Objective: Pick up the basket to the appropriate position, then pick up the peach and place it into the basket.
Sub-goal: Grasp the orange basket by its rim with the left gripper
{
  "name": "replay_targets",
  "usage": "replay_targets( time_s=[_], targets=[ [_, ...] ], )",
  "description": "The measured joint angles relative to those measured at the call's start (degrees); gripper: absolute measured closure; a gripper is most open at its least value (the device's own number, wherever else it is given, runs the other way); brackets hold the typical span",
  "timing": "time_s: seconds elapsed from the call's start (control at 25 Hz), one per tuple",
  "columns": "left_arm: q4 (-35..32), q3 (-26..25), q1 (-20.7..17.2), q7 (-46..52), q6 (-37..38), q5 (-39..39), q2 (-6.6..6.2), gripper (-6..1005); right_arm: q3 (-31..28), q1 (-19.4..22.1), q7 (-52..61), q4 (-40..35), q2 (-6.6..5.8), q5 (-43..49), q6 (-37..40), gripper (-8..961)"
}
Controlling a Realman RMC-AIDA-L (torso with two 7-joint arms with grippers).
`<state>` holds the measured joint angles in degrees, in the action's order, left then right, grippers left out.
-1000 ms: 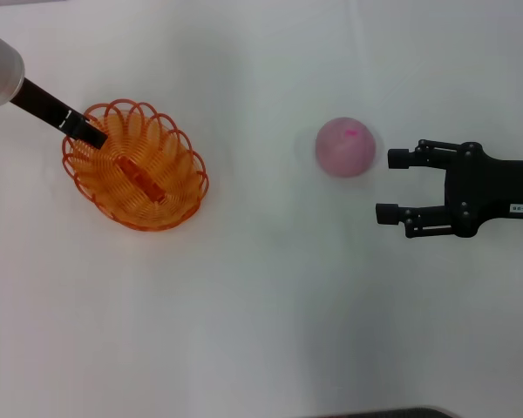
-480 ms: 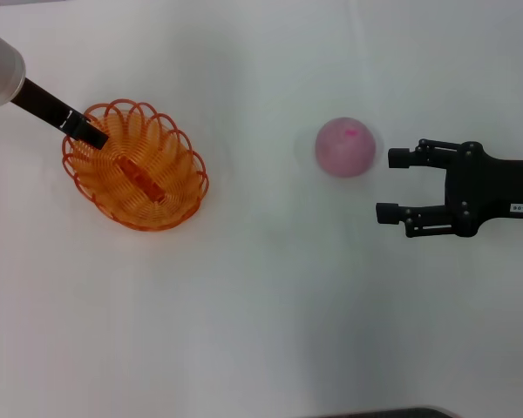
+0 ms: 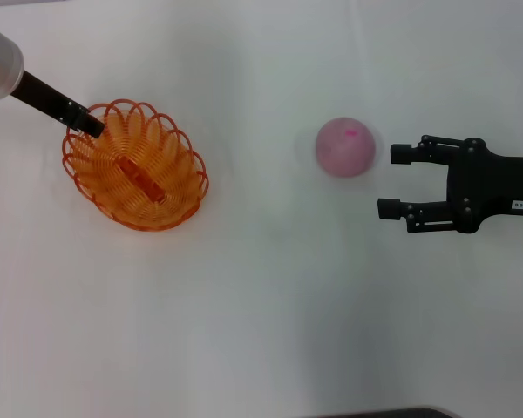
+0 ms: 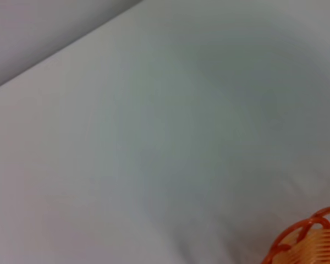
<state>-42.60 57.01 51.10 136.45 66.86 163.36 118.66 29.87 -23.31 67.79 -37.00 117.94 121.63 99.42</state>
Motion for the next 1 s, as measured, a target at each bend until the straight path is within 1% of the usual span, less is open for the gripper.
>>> replay_targets(
  time_s=[0.08,0.2,0.44,0.84,1.0],
  targets=[
    [0.1,-0.1,0.1,0.0,-0.2,0.0,0.0,310,0.0,0.0,-0.1,0.0,0.0,0.0,0.0,56],
    [0.3,-0.1,0.3,-0.2,-0.1,0.1,0.0,528,-0.1,0.0,-0.1,0.0,0.0,-0.1,-0.2,56],
    [0.4,0.0,0.4,-0.4,0.3,-0.1,0.03,733,-0.2,-0.1,-0.2,0.0,-0.06,-0.2,-0.4,56],
    [0.5,0.1,1.0,-0.4,1.0,-0.2,0.09,931,-0.3,-0.9,0.1,-0.1,-0.28,-0.2,-0.7,56],
    [0.5,0.0,1.2,-0.7,1.9,-0.2,0.09,933,-0.3,-1.1,0.2,-0.1,-0.28,-0.2,-0.8,56]
  ],
)
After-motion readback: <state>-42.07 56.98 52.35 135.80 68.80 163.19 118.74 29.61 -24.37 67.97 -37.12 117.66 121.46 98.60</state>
